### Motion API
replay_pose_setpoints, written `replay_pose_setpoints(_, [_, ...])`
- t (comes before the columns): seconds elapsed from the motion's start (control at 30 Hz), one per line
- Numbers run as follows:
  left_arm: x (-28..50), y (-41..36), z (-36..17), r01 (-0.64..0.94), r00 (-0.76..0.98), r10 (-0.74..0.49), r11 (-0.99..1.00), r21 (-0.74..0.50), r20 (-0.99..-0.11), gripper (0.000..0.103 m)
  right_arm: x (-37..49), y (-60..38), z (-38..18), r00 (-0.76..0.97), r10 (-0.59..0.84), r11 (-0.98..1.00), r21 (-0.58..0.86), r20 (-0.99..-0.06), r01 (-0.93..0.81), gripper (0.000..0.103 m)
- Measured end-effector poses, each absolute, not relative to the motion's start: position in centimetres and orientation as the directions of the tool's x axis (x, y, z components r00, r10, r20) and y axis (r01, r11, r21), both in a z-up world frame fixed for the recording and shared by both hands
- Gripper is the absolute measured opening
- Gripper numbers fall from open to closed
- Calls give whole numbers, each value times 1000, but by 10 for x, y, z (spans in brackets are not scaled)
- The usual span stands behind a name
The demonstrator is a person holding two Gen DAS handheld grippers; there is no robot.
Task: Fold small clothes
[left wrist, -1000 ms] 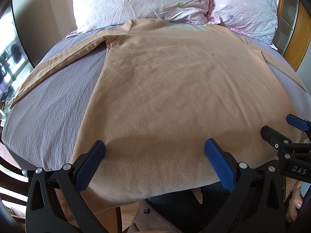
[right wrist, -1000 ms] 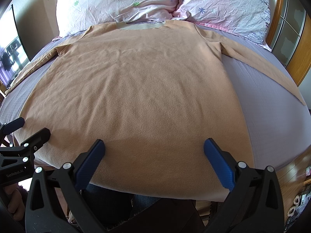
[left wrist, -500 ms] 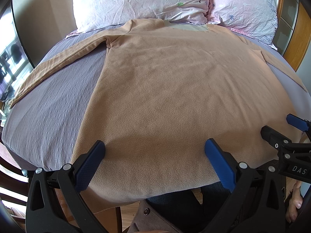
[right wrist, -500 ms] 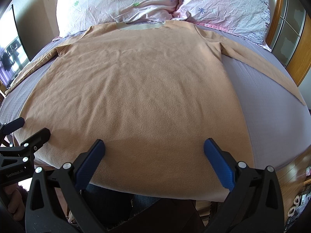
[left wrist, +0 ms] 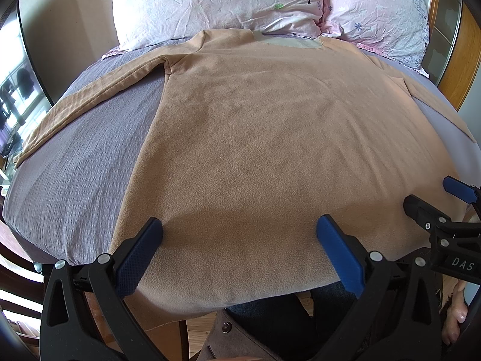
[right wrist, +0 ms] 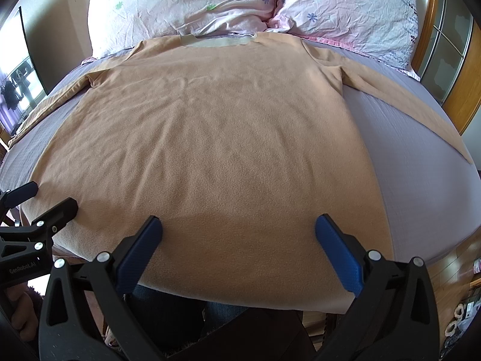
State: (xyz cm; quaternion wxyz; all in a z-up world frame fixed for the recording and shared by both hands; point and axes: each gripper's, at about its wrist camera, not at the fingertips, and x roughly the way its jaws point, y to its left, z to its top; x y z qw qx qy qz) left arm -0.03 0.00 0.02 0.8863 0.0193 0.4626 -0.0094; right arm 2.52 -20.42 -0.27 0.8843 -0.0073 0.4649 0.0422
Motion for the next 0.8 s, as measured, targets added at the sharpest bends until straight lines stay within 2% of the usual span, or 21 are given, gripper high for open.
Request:
replay_pose_setpoints(0.4, [-1, -2, 0, 58, 573, -11, 998, 27, -820, 102, 26, -204, -2, 582, 87, 994, 28, -809, -109, 101])
replay_pose_setpoints(0.5, [-7, -1, 2, 61, 585, -12, 998, 30, -811, 102, 31, -223, 2, 613, 163, 986, 97, -773, -139, 101])
replay_pose_setpoints(0.53, [-9, 0, 2, 62, 589, -12, 998, 31, -808, 102, 36, -242, 7, 630, 204, 979, 160, -749, -126, 101])
replay_pose_setpoints(0.57, [-10, 0, 2, 68, 595, -15, 997, 32, -804, 102, 46, -274, 13, 650, 265, 959, 263, -712, -104, 101])
replay_pose_setpoints(0.63, [-9, 2, 3, 92, 600, -45, 996, 13, -799, 102, 62, -333, 20, 692, 289, 917, 399, -661, -1, 101])
replay_pose_setpoints(0.73, [-5, 10, 9, 141, 615, -166, 985, -99, -771, 102, 83, -448, 21, 768, 179, 784, 561, -615, 266, 99])
replay_pose_setpoints(0.8, [0, 19, 13, 172, 628, -261, 965, -197, -733, 102, 91, -520, 15, 786, 77, 650, 628, -614, 427, 78])
